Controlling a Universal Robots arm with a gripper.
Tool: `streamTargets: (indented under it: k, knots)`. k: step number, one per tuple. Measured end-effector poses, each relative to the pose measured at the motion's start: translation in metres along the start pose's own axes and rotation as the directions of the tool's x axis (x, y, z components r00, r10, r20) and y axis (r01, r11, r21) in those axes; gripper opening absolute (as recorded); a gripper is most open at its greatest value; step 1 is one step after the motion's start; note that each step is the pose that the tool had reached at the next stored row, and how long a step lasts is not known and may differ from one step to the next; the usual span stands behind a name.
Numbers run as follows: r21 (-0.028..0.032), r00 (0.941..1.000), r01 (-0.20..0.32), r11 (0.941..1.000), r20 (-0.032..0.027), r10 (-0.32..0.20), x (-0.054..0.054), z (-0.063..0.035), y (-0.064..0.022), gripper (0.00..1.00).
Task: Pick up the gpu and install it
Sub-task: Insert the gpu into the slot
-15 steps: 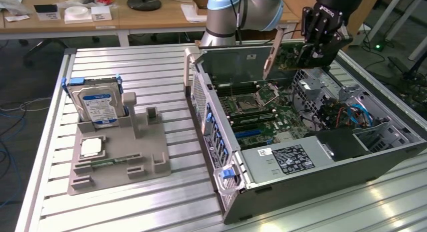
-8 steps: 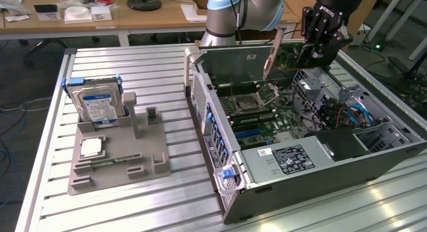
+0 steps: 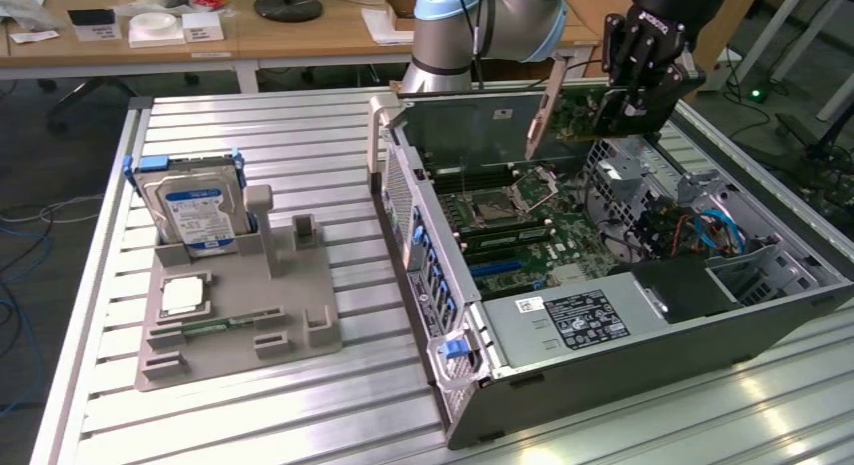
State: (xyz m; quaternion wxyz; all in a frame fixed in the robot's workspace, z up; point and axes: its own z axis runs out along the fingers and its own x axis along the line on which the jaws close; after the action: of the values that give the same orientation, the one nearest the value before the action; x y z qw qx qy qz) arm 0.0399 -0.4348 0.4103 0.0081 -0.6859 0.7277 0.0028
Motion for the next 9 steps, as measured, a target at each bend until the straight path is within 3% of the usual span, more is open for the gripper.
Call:
streamTargets:
  k: [7,9]
  knots:
    - [0.0,1.0,0.0,1.0,0.0001,0.0,0.0,0.0,0.0004,0.28]
    - [0.0001,1.0,0.0,1.0,0.0003,0.0,0.0002,0.0005,0.0042,0.28]
